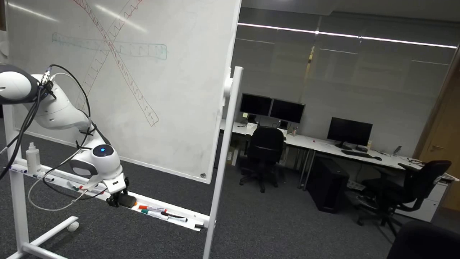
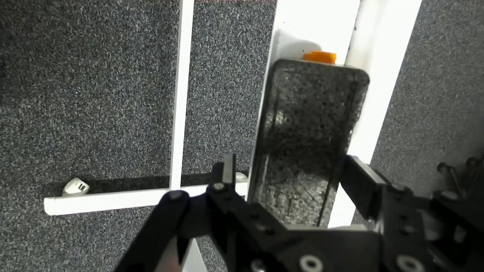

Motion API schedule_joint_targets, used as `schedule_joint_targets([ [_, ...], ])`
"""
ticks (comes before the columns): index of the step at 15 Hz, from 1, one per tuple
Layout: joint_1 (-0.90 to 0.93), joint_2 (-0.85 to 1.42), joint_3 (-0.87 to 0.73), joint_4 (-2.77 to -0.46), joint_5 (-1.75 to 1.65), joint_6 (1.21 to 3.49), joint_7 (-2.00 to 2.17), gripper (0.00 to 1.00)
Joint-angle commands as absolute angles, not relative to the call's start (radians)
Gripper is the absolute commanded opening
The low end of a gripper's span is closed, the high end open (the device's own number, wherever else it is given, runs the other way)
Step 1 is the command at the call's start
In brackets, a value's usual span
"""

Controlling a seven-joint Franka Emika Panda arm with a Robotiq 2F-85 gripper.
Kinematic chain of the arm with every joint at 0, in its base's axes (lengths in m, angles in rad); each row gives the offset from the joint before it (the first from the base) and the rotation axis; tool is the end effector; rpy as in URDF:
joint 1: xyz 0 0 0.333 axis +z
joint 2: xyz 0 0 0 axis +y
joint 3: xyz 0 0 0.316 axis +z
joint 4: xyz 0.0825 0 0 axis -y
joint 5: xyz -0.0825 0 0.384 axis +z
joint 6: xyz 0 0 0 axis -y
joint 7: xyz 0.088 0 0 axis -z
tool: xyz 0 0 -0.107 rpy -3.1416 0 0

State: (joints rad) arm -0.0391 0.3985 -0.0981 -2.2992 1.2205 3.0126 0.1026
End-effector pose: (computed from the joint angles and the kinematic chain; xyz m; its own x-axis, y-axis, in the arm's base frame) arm 0.4976 -0.1400 0.1893 0.1473 -0.9888 0.0255 -0.9066 -0.1453 -0.3962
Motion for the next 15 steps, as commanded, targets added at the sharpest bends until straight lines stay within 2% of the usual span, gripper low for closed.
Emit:
schedule_joint_targets([
  [1,-0.04,0.406,-0.099,-2.287,1.223,3.039,0.088,0.75],
  [3,-0.04,0.407,-0.1,-2.286,1.222,3.038,0.089,0.76],
  [5,-0.039,0.405,-0.102,-2.287,1.219,3.036,0.094,0.49],
  [7,-0.038,0.402,-0.103,-2.28,1.217,3.035,0.095,0.34],
  [8,-0.038,0.4,-0.103,-2.28,1.216,3.034,0.096,0.3],
  [15,-0.037,0.326,-0.125,-2.358,1.075,2.996,0.181,0.3],
])
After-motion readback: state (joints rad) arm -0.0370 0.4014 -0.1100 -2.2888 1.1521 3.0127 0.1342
